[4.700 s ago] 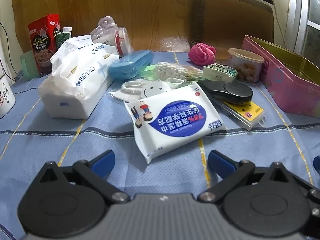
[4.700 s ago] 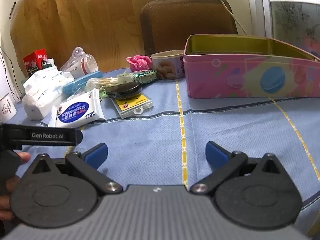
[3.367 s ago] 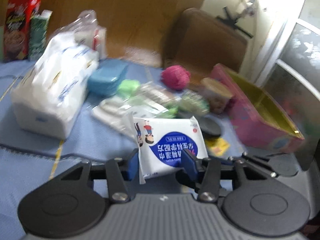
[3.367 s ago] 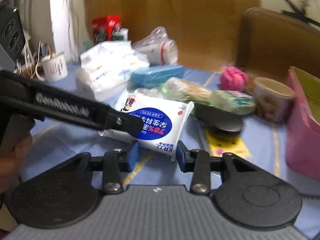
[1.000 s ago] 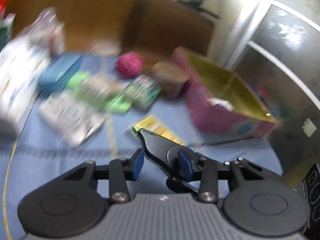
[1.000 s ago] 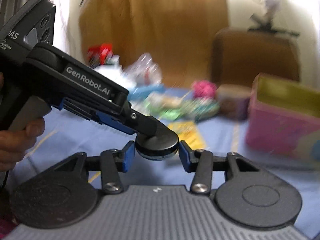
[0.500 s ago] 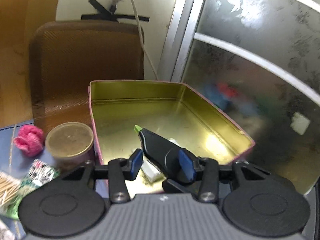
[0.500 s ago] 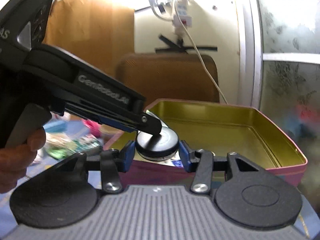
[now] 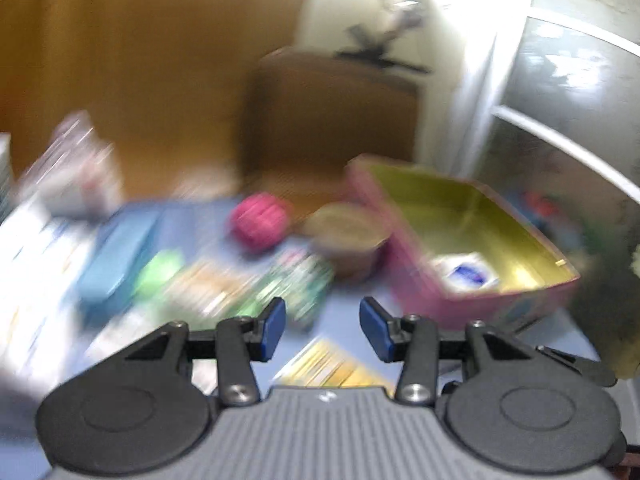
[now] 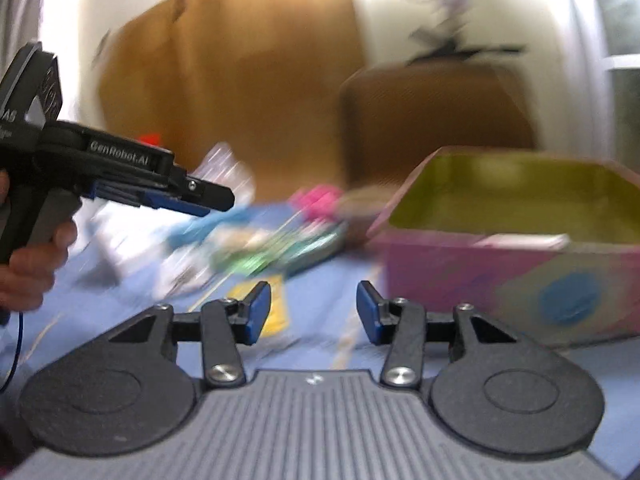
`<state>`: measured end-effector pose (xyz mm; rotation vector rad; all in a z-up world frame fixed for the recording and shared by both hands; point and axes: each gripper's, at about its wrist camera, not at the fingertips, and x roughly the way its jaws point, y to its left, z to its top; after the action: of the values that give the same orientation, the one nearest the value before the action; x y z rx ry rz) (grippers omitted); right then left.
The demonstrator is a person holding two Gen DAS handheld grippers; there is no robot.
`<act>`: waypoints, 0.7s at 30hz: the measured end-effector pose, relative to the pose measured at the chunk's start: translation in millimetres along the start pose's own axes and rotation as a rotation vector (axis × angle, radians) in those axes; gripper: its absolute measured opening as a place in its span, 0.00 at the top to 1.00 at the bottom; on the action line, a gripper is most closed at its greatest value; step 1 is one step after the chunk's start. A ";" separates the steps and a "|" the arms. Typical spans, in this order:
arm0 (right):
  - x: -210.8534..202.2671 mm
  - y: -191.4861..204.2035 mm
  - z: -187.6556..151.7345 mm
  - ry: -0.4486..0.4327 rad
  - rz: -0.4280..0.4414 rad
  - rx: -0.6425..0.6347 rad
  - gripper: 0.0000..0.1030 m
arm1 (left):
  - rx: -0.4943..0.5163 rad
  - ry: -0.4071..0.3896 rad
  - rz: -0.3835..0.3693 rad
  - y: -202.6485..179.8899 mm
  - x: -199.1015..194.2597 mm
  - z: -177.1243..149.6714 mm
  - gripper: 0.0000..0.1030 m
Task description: Organize soft objects
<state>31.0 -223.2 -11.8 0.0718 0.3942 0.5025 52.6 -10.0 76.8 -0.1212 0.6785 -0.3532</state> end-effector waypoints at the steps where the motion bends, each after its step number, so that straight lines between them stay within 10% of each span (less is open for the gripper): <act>1: 7.6 8.5 -3.0 0.030 0.005 -0.030 0.50 | -0.031 0.021 0.019 11.8 -3.3 -8.4 0.59; 6: 36.5 34.7 -6.7 0.121 -0.023 -0.132 0.27 | -0.135 0.069 0.055 51.3 -16.7 -43.5 0.59; 16: 41.7 52.7 -15.5 0.180 0.056 -0.017 0.44 | -0.265 0.190 -0.140 49.5 -2.2 -58.7 0.50; 21: 28.5 58.7 -25.6 0.153 0.117 0.043 0.44 | -0.286 0.215 -0.169 33.9 12.5 -57.5 0.66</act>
<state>17.3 -158.8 -35.8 0.0989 0.5526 0.6176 34.7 17.4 17.2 -0.4184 0.9331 -0.4337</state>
